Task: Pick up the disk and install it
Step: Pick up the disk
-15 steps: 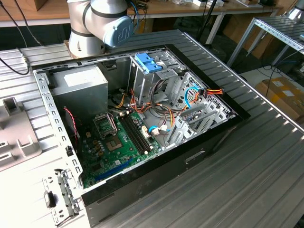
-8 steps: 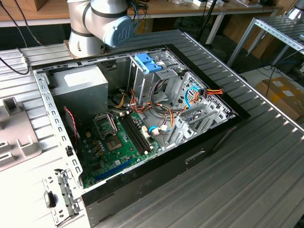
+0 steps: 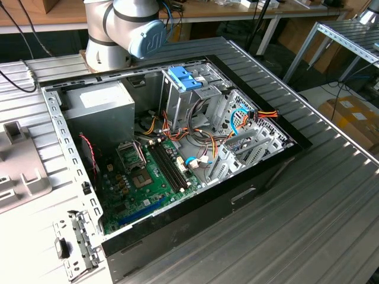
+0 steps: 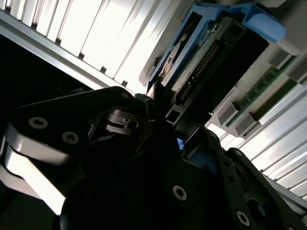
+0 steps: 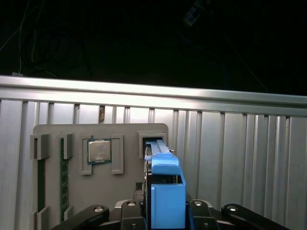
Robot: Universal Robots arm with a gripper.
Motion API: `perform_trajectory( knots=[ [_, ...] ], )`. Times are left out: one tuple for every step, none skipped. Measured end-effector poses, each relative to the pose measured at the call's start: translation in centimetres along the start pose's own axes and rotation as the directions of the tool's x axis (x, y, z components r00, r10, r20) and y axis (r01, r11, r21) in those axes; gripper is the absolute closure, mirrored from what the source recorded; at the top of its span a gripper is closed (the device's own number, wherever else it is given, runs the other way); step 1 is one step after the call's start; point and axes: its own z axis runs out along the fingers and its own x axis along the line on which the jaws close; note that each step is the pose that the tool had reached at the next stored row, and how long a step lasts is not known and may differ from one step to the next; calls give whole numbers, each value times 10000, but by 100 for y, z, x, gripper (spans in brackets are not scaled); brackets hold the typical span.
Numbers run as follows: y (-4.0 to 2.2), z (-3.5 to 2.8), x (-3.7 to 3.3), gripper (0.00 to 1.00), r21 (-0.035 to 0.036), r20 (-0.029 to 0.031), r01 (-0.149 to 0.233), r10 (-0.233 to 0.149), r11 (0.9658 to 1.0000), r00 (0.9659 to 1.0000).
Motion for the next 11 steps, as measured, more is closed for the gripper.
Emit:
perform_trajectory(
  knots=[
    [0, -5, 0, 64, -1, 1, 0, 0, 10000, 10000],
    [0, -10, -1, 64, -1, 3, 0, 0, 10000, 10000],
    [1, -15, -1, 64, 0, 6, 0, 0, 10000, 10000],
    [1, -20, -1, 64, 0, 8, 1, -1, 10000, 10000],
    [1, -23, -2, 64, 1, 10, 0, 0, 10000, 10000],
    [1, -28, -2, 64, 0, 13, 0, 0, 10000, 10000],
    [1, -32, -2, 64, 1, 16, 0, 0, 10000, 10000],
    [2, -38, -3, 64, 0, 20, 1, -1, 10000, 10000],
    [2, -43, -3, 64, 2, 24, 1, -1, 10000, 10000],
    [2, -52, -4, 64, 1, 29, 2, -2, 10000, 10000],
    [3, -56, -4, 64, 1, 32, 2, -2, 10000, 10000]
  ],
)
